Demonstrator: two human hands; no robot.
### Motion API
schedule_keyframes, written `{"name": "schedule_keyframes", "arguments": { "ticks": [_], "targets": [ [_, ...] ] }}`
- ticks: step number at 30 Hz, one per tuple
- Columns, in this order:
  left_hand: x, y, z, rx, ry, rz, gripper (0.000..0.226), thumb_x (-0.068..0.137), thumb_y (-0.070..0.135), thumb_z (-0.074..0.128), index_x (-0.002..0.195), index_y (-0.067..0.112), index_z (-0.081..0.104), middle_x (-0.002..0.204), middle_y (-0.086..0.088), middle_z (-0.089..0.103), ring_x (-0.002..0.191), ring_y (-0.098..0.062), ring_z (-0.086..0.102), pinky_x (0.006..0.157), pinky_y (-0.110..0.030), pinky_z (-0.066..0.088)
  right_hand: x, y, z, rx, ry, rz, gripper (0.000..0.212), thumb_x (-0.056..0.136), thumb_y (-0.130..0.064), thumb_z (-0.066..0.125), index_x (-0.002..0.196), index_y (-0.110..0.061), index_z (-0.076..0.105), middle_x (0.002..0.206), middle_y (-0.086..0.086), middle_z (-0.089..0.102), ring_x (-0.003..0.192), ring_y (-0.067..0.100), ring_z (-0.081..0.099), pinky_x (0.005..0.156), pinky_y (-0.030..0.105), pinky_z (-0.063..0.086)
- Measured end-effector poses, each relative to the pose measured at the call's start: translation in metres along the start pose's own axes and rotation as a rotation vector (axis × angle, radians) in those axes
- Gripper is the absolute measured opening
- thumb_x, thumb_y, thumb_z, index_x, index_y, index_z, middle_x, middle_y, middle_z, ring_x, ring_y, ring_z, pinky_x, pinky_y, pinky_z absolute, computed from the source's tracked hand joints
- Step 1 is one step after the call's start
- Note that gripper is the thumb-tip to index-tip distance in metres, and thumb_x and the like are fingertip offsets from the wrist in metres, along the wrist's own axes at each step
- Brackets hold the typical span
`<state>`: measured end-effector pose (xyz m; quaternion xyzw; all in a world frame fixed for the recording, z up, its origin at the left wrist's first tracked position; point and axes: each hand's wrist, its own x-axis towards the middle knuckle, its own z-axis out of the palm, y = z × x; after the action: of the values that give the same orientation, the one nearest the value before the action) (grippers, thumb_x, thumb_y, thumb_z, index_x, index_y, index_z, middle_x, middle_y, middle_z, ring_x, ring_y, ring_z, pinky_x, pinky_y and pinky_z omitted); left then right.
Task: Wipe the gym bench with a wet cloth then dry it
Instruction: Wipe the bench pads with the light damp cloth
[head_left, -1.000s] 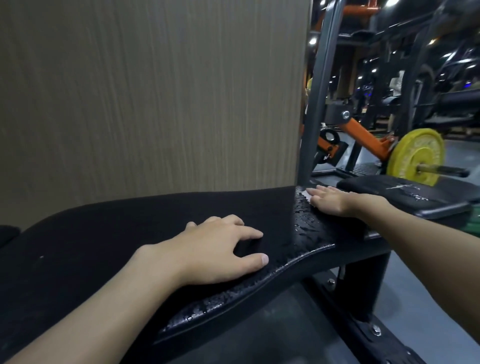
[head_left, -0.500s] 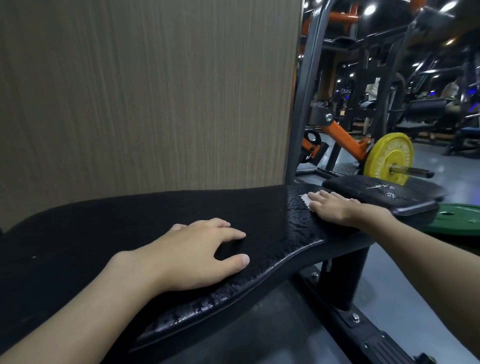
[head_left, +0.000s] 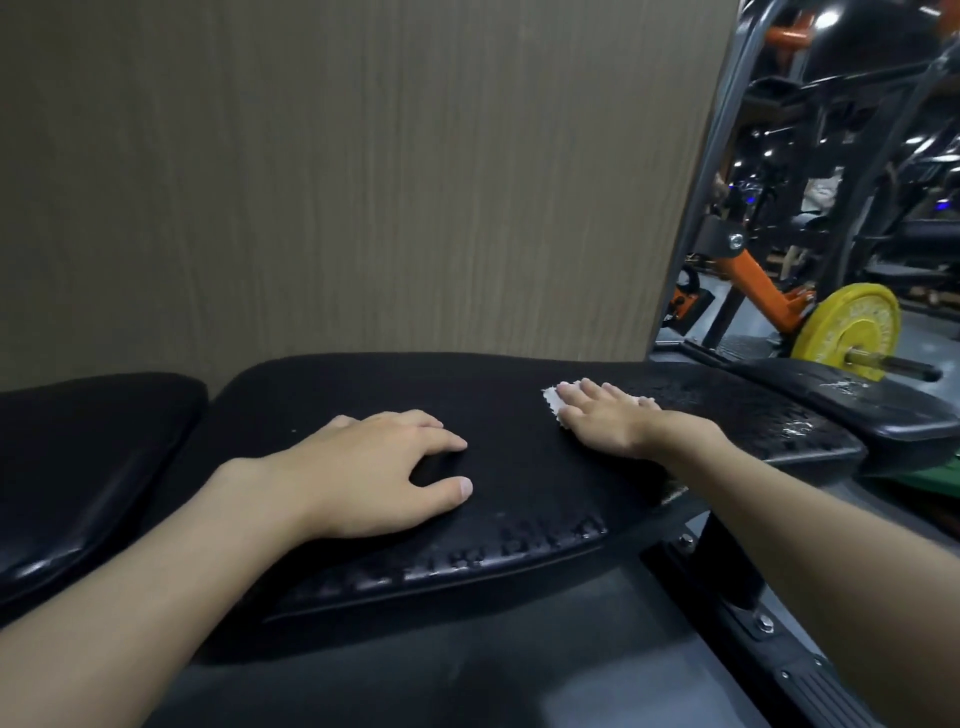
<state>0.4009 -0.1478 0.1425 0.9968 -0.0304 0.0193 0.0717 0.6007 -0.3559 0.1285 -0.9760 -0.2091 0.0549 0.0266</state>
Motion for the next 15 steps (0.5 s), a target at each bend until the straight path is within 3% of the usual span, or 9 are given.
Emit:
{"name": "schedule_keyframes", "arguments": {
  "ticks": [11,15],
  "targets": [
    [-0.086,-0.085,-0.015,0.061,0.048,-0.178,0.06,0.091,0.069,0.036,0.145,0.044,0.038,0.152,0.024,0.03,0.141,-0.004,0.029,0.11,-0.039,0.028,-0.017,-0.187,0.016,-0.02,-0.054,-0.294,0.057,0.101,-0.044,0.013,0.157,-0.039,0.002,0.167,-0.009,-0.006,0.153,0.018,-0.008,0.12,0.054,-0.004],
    [-0.104,-0.104,-0.017,0.105,0.061,-0.235,0.071,0.087,0.075,0.036,0.145,0.035,0.04,0.148,0.02,0.036,0.134,-0.006,0.038,0.108,-0.033,0.03,-0.023,-0.23,0.018,-0.013,-0.068,-0.386,0.056,0.101,-0.044,0.015,0.156,-0.04,0.004,0.167,-0.009,-0.005,0.153,0.018,-0.009,0.12,0.055,-0.005]
  ]
}}
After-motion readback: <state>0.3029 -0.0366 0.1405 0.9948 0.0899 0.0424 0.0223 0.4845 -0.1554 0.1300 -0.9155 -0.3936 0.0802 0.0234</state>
